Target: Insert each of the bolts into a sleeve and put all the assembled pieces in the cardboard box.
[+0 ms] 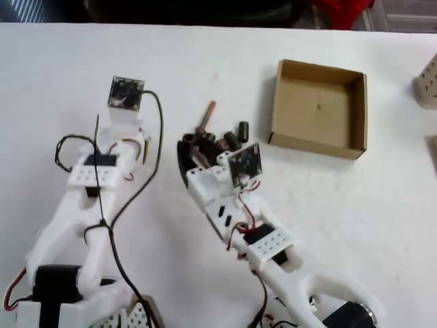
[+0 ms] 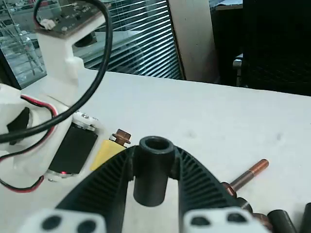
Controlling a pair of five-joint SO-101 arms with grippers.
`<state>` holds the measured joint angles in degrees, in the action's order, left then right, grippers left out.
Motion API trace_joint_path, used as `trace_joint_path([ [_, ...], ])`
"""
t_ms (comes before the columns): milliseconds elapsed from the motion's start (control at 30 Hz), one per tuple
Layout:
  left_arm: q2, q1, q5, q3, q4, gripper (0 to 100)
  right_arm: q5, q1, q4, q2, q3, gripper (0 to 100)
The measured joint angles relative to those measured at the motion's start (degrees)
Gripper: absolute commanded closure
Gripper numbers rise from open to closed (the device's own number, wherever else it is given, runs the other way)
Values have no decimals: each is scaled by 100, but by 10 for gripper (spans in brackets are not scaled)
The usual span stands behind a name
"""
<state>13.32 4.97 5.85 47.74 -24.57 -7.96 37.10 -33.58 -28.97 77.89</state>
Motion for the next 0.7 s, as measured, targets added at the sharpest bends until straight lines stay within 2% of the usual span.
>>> trace_joint_path([
  [333,246,0,-18,26,501,980,202,-9,-642,-9,448,981],
  [467,1213,-70,-53,545,563,980,299,105,-651,-9,510,981],
  [700,3675,-888,-334,1565,563,980,334,229,-651,-9,571,981],
])
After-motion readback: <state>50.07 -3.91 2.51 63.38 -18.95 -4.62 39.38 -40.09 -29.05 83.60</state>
